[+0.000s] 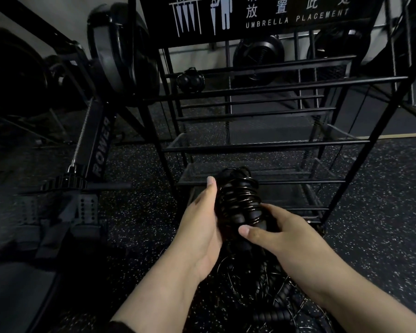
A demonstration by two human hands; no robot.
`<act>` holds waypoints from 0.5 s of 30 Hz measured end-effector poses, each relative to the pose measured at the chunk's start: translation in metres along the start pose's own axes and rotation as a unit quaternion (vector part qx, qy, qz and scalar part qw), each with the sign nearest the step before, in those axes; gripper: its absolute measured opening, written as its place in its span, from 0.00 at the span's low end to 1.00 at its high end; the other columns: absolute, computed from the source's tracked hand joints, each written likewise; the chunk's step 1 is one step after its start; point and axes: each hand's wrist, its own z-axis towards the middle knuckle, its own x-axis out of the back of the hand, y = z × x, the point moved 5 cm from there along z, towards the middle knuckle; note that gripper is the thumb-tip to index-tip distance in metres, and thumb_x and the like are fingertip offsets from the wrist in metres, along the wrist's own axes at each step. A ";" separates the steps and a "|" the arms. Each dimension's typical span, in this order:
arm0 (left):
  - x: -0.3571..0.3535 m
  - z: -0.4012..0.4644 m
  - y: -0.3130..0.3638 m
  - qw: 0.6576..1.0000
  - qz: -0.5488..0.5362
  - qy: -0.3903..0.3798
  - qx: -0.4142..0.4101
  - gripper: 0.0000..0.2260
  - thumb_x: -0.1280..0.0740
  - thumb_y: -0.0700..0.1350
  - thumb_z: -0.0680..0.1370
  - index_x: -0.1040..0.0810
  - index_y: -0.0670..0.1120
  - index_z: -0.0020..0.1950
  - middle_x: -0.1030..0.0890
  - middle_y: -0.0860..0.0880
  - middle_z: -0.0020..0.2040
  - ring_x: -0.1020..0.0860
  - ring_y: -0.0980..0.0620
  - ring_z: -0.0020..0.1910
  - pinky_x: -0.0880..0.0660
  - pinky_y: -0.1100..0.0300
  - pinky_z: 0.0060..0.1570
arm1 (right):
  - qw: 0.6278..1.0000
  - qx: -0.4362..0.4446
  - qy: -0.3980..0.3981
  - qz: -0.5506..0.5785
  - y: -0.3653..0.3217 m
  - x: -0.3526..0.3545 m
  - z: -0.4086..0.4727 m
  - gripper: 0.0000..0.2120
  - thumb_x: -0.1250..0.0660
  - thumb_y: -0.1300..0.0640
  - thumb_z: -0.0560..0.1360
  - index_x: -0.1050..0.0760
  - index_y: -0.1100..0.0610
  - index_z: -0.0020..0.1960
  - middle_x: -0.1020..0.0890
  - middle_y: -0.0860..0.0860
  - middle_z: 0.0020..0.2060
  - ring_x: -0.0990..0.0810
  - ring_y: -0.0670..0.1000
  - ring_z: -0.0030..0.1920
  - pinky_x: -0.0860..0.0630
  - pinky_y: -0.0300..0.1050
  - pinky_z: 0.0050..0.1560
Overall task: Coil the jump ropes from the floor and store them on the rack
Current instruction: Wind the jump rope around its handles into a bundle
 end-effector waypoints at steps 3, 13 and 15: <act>0.001 0.002 0.003 1.000 0.000 -0.003 -0.008 0.22 0.40 0.57 0.84 0.21 0.42 0.66 0.15 0.41 0.58 0.16 0.42 0.59 0.24 0.41 0.65 | 0.999 -0.008 -0.015 0.040 -0.001 -0.002 0.000 0.18 0.24 0.53 0.74 0.21 0.47 0.63 0.12 0.48 0.52 0.13 0.50 0.54 0.22 0.54 0.64; 0.008 0.005 0.020 0.998 0.041 -0.013 -0.033 0.23 0.37 0.63 0.80 0.19 0.47 0.65 0.15 0.43 0.58 0.16 0.43 0.59 0.24 0.40 0.65 | 0.988 -0.013 -0.017 0.152 -0.015 -0.009 -0.004 0.15 0.29 0.63 0.76 0.19 0.54 0.62 0.13 0.57 0.54 0.14 0.59 0.55 0.21 0.59 0.62; 0.009 0.009 0.025 0.998 0.053 -0.026 -0.036 0.28 0.39 0.69 0.78 0.20 0.51 0.67 0.15 0.46 0.61 0.18 0.46 0.62 0.26 0.43 0.67 | 0.986 -0.006 -0.017 0.167 -0.023 -0.010 -0.004 0.15 0.30 0.63 0.77 0.19 0.54 0.62 0.13 0.58 0.54 0.14 0.59 0.55 0.20 0.57 0.58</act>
